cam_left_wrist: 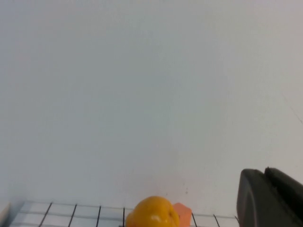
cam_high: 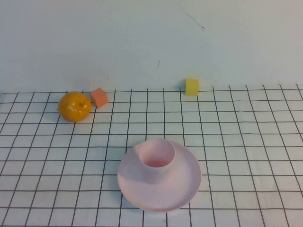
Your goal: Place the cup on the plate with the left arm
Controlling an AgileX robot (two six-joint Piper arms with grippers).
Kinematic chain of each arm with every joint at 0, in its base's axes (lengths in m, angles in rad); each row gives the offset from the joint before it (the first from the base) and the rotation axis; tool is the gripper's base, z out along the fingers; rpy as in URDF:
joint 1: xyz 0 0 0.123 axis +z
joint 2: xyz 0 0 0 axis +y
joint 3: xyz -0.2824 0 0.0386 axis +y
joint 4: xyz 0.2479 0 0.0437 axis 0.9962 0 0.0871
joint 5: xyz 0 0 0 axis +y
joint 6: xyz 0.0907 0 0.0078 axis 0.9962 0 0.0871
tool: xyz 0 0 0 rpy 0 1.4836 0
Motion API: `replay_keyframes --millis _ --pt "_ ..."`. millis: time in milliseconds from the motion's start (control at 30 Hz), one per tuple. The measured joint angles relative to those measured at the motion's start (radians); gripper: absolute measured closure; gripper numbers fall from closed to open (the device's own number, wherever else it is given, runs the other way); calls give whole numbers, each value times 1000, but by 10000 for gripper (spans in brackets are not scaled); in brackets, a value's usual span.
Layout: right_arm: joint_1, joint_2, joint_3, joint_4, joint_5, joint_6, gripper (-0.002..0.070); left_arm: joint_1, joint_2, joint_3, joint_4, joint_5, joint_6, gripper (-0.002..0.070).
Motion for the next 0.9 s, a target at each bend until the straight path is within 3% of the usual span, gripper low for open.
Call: replay_keyframes --millis 467,900 --pt "0 0 0 0 0 0 678 17 -112 16 -8 595 -112 677" --pt "0 0 0 0 0 0 678 3 -113 10 -42 599 -82 677"
